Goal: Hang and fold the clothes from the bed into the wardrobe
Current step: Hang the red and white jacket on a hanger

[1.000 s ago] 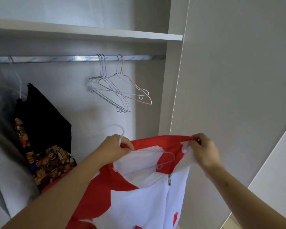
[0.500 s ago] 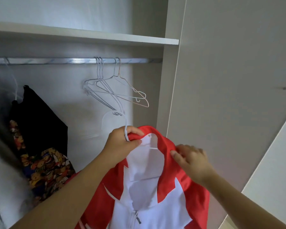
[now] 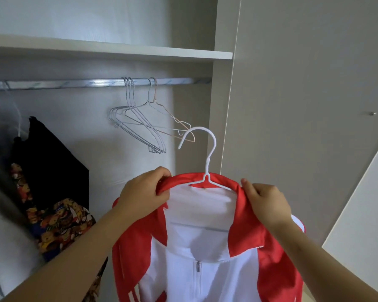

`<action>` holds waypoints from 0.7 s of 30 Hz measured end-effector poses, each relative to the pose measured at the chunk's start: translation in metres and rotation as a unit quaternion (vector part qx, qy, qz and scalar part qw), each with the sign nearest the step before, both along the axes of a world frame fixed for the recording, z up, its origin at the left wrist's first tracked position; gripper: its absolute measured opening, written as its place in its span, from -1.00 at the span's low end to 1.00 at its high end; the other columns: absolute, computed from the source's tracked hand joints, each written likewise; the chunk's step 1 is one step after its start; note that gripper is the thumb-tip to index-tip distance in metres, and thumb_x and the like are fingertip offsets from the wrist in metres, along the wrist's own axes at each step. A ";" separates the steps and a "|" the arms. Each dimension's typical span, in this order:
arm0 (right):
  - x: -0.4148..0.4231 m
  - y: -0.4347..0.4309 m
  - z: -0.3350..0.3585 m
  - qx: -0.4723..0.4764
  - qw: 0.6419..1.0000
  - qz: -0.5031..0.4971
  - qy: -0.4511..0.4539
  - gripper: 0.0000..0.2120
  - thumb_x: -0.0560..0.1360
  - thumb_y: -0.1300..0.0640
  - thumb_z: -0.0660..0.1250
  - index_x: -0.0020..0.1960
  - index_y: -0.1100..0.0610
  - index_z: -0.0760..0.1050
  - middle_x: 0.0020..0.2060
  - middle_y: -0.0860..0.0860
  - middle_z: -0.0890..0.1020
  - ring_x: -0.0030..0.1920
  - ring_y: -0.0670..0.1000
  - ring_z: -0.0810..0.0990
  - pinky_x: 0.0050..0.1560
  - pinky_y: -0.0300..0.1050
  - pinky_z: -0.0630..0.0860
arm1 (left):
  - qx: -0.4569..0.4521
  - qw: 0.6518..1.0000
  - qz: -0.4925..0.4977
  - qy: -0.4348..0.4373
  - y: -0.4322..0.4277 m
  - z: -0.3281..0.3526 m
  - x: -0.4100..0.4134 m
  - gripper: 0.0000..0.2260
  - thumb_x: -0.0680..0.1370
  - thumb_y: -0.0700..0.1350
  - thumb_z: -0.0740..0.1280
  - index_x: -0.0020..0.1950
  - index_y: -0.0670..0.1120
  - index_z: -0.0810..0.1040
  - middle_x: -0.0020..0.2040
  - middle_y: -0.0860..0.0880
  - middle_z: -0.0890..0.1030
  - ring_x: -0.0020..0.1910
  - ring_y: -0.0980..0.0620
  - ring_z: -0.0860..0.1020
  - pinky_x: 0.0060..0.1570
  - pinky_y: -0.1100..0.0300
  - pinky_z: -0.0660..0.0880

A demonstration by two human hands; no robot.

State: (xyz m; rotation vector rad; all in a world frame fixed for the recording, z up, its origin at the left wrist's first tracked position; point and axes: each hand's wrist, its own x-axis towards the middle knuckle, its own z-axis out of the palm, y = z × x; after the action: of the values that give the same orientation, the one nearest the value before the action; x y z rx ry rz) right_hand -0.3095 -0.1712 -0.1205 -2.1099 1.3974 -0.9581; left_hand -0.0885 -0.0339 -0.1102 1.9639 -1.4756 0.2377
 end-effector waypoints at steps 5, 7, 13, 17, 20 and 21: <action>0.012 0.012 0.012 0.000 0.998 0.050 0.031 -0.50 0.54 -0.19 0.07 -0.42 0.12 0.32 -0.48 -0.05 0.43 -0.26 0.14 0.43 -0.27 -0.11 0.32 | -0.009 0.998 0.057 -0.026 -0.013 -0.005 -0.024 -0.93 0.49 -0.11 0.22 -0.04 -0.01 0.42 -0.48 0.07 0.34 -0.38 -0.05 0.39 -0.44 0.21 0.18; 0.021 0.021 0.015 -0.013 0.994 0.094 0.052 -0.52 0.53 -0.22 0.03 -0.45 0.01 0.33 -0.45 -0.10 0.43 -0.23 0.11 0.41 -0.20 -0.10 0.31 | -0.014 0.999 0.043 -0.018 -0.015 -0.005 -0.025 -0.95 0.49 -0.10 0.21 -0.07 0.01 0.39 -0.50 0.07 0.33 -0.42 0.00 0.35 -0.46 0.28 0.17; 0.041 0.010 0.017 0.038 0.996 0.085 0.006 -0.45 0.54 -0.15 0.12 -0.54 0.10 0.36 -0.60 -0.02 0.34 -0.43 0.05 0.35 -0.31 -0.07 0.30 | -0.007 0.996 0.083 -0.017 -0.008 0.001 -0.007 -0.91 0.43 -0.05 0.26 -0.17 0.08 0.34 -0.48 0.08 0.34 -0.37 0.00 0.34 -0.43 0.26 0.17; 0.068 -0.002 0.001 0.096 0.993 0.068 -0.008 -0.42 0.54 -0.09 0.18 -0.57 0.19 0.27 -0.60 0.03 0.34 -0.46 0.06 0.33 -0.37 -0.11 0.29 | 0.072 0.995 0.065 0.021 -0.009 -0.003 0.018 -0.88 0.45 0.02 0.27 -0.04 0.07 0.45 -0.38 0.15 0.40 -0.24 0.00 0.46 -0.29 0.22 0.26; 0.099 -0.005 -0.001 0.151 0.986 0.071 -0.007 -0.51 0.54 -0.05 0.21 -0.46 0.21 0.43 -0.53 0.07 0.43 -0.39 0.17 0.47 -0.42 -0.18 0.29 | 0.123 0.981 -0.009 0.150 -0.008 -0.005 0.051 -0.58 0.39 0.23 0.31 0.20 0.13 0.43 -0.01 0.18 0.46 0.05 0.08 0.47 0.07 0.13 0.37; 0.111 -0.007 -0.001 0.175 0.982 0.072 -0.015 -0.56 0.55 -0.02 0.22 -0.35 0.27 0.53 -0.45 0.10 0.51 -0.28 0.19 0.55 -0.42 -0.16 0.30 | 0.112 0.975 -0.002 0.192 -0.007 -0.008 0.067 -0.54 0.40 0.25 0.31 0.24 0.13 0.41 0.08 0.16 0.43 0.11 0.10 0.43 0.13 0.12 0.38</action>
State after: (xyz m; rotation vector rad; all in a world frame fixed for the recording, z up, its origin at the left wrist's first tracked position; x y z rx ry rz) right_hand -0.1983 -0.1785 -0.1212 -1.8932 1.2717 -0.6312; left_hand -0.0211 -0.0405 -0.1186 2.0365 -1.2932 -0.3103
